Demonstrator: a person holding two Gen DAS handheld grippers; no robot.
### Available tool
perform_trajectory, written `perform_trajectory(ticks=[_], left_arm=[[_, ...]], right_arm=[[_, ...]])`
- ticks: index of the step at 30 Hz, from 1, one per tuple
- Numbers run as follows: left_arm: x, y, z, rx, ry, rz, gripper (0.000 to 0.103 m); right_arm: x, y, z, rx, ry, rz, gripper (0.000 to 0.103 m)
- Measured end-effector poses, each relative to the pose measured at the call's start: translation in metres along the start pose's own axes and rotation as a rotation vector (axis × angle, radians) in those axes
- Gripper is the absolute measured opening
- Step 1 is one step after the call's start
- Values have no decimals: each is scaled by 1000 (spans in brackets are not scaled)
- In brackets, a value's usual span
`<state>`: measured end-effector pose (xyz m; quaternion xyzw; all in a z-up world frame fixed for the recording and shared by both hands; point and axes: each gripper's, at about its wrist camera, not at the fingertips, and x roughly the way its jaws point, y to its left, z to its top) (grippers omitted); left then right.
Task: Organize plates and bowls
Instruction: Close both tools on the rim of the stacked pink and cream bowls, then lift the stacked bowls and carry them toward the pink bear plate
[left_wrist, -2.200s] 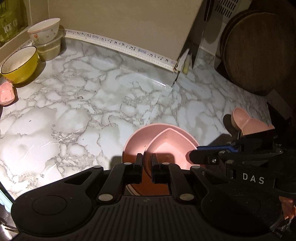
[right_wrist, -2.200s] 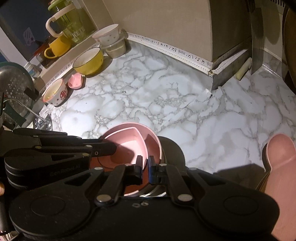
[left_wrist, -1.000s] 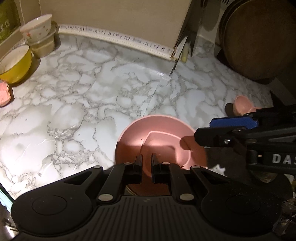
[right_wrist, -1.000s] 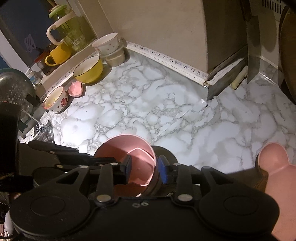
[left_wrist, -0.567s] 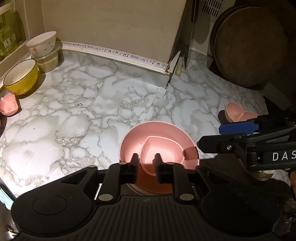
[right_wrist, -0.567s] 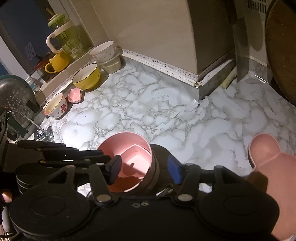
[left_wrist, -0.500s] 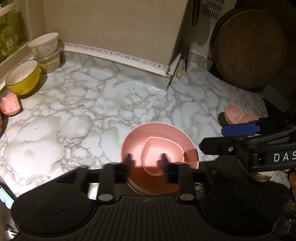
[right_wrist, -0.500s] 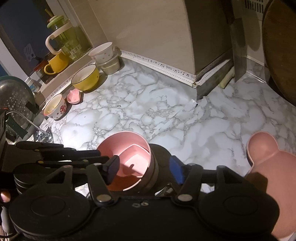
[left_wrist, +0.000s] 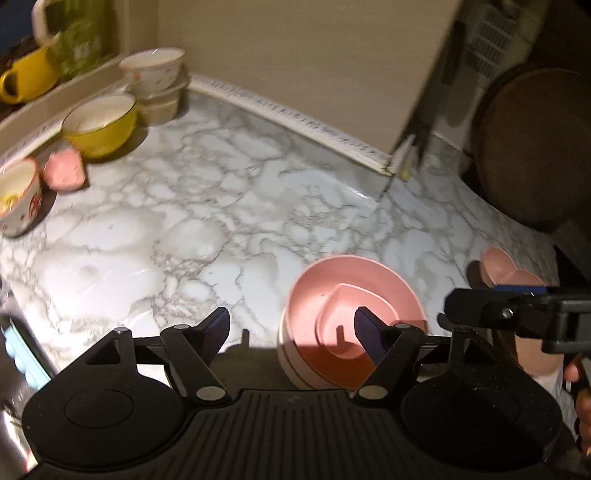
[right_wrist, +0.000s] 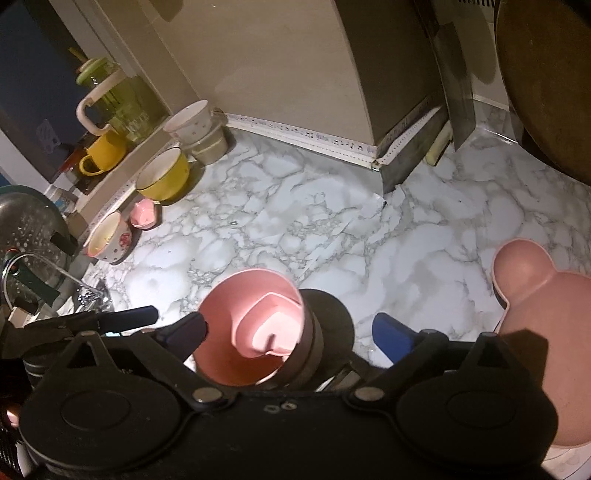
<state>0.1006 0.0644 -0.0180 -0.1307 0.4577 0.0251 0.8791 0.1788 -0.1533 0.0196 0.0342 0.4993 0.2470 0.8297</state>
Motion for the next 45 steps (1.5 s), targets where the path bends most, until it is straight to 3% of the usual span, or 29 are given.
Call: perform_trajectory(ticks=[7, 11, 21, 26, 29, 45], left_arm=[[27, 0, 0, -63, 53, 22, 74], [36, 4, 0, -110, 66, 27, 74], [42, 17, 4, -159, 54, 47, 72], [44, 16, 2, -136, 64, 50, 64], [49, 17, -3, -139, 94, 42, 52], [52, 18, -14, -169, 144, -37, 36]], right_arm=[[19, -10, -2, -2, 65, -3, 92], [30, -9, -6, -5, 107, 0, 82], [47, 3, -6, -22, 111, -18, 69], [56, 7, -1, -27, 111, -30, 59], [62, 9, -3, -33, 118, -42, 52], [67, 10, -14, 18, 179, -61, 41]])
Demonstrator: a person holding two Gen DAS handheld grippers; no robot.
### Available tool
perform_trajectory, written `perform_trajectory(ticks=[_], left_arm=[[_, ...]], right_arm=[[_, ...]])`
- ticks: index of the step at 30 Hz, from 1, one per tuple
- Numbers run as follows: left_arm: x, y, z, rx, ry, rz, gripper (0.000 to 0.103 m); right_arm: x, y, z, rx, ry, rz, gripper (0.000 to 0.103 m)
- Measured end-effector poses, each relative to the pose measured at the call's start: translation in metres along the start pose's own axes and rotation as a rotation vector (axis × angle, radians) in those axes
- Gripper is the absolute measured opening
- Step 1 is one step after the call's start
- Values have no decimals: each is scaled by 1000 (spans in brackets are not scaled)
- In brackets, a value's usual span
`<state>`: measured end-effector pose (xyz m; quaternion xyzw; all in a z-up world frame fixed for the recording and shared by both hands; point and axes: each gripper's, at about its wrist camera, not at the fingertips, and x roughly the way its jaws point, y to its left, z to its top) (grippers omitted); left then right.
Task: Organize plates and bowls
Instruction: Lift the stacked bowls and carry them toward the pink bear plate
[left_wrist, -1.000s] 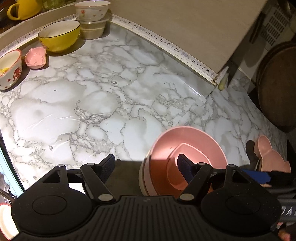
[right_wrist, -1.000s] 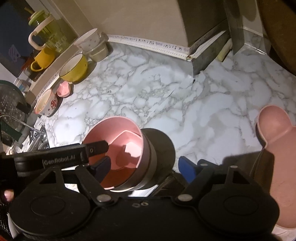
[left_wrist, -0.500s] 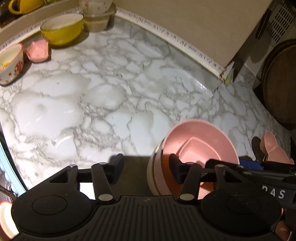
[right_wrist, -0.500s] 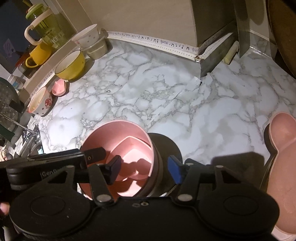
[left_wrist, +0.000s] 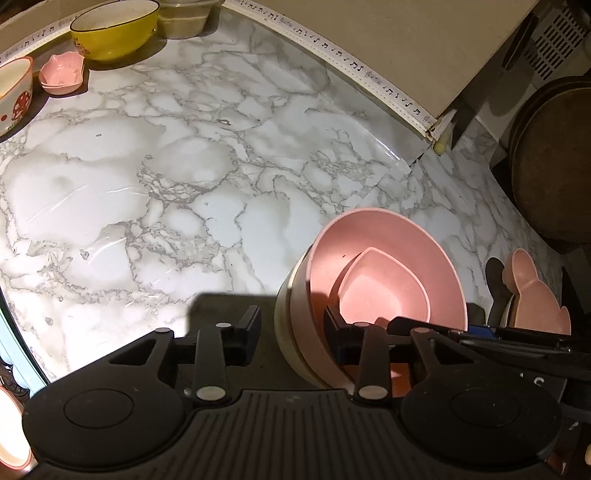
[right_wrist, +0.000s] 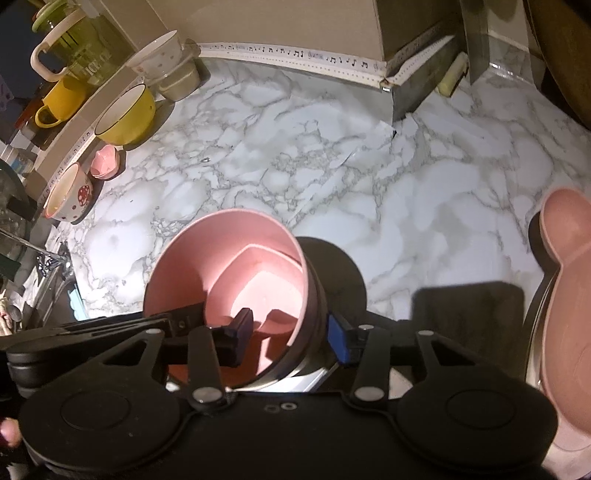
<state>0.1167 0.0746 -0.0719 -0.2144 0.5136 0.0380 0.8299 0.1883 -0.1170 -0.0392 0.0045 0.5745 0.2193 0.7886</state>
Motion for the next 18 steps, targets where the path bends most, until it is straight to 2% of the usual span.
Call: perform_trajectory(ticks=[10, 14, 18], left_arm=[[1, -2, 0, 14, 7, -19, 26], [0, -2, -1, 20, 5, -11, 26], [-1, -1, -1, 21, 5, -5, 25]], right_arm=[[0, -2, 0, 19, 13, 5, 40], [-1, -5, 1, 55, -1, 5, 35], [-2, -9, 0, 79, -19, 2, 26]])
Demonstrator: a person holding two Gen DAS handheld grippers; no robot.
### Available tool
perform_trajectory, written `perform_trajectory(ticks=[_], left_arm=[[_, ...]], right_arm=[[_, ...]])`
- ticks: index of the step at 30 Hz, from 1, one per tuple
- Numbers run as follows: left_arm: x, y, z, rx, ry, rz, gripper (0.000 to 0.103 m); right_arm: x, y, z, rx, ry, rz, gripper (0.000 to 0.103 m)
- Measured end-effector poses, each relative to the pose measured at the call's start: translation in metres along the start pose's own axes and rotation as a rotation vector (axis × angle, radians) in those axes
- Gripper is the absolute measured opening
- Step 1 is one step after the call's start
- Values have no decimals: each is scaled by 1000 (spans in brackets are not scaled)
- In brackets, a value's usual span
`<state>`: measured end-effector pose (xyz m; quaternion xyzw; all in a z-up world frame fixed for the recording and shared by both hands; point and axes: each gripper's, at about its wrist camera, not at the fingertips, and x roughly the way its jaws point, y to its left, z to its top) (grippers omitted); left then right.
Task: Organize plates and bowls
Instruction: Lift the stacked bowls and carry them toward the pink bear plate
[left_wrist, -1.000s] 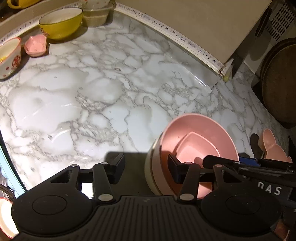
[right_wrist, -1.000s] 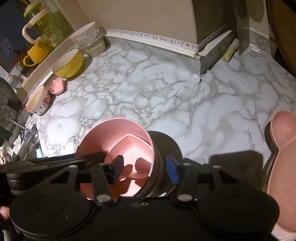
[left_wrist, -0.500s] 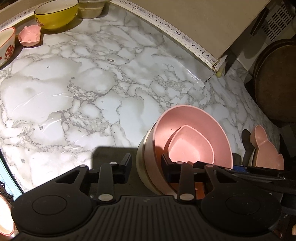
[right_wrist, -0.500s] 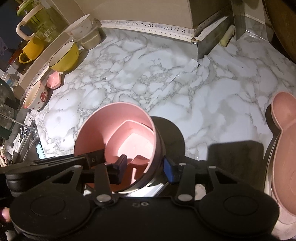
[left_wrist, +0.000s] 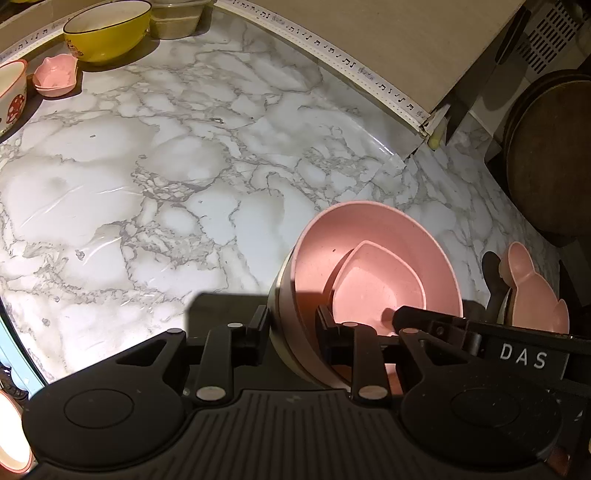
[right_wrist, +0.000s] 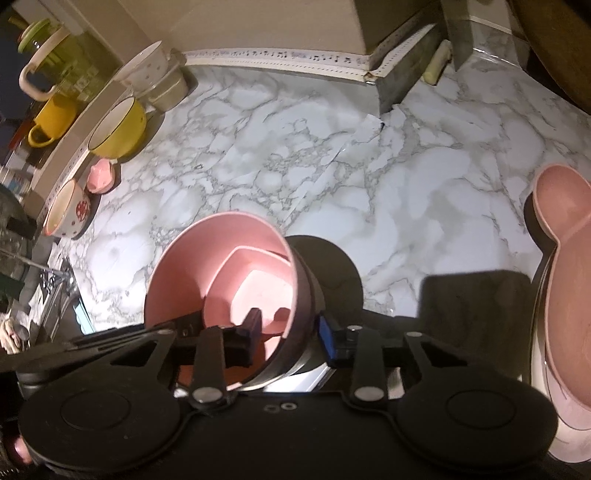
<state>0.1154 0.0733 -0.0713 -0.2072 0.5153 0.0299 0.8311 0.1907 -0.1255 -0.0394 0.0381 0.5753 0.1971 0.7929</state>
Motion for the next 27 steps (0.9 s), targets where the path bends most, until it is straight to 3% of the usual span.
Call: perform_trajectory(ticks=[14, 27], left_arm=[[-24, -19, 0, 31, -16, 3, 25], [-42, -90, 3, 166, -50, -31, 25]], right_arm=[[-26, 0, -1, -14, -49, 3, 24], [-82, -37, -3, 36, -155, -18, 24]])
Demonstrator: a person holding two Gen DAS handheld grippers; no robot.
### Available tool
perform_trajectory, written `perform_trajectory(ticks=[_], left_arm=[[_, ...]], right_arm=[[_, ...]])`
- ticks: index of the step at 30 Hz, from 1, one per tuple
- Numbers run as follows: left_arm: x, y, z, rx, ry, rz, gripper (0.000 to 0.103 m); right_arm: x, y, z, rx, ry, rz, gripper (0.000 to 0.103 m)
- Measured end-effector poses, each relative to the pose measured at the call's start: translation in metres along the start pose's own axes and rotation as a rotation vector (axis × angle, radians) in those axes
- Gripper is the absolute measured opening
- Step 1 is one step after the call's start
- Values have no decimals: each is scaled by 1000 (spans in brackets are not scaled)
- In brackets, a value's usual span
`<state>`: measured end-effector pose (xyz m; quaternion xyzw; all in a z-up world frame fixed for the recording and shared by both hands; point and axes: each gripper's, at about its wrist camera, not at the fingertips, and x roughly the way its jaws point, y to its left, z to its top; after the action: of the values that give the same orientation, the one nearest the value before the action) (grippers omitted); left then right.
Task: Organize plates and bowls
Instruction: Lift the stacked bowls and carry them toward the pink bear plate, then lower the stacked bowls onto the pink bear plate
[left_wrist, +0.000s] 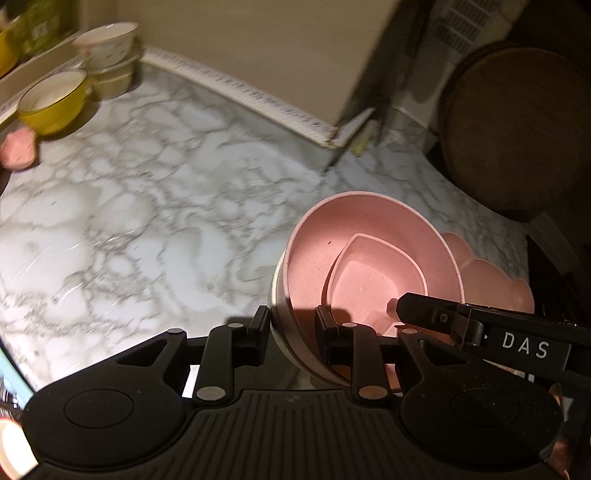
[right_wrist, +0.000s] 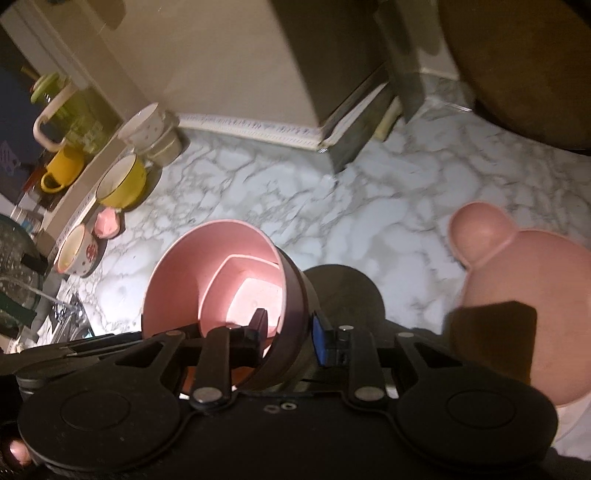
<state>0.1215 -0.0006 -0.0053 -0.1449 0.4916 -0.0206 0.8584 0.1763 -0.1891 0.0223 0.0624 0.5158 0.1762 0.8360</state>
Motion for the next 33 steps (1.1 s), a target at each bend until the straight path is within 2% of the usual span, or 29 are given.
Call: perform_trajectory(ticks=[21, 33], left_arm=[[45, -156, 13, 255, 55, -122, 25], [82, -210, 2, 343, 110, -148, 25]], right_arm=[[-69, -131, -5, 211, -120, -129, 24], [-74, -188, -19, 312, -125, -182, 23]])
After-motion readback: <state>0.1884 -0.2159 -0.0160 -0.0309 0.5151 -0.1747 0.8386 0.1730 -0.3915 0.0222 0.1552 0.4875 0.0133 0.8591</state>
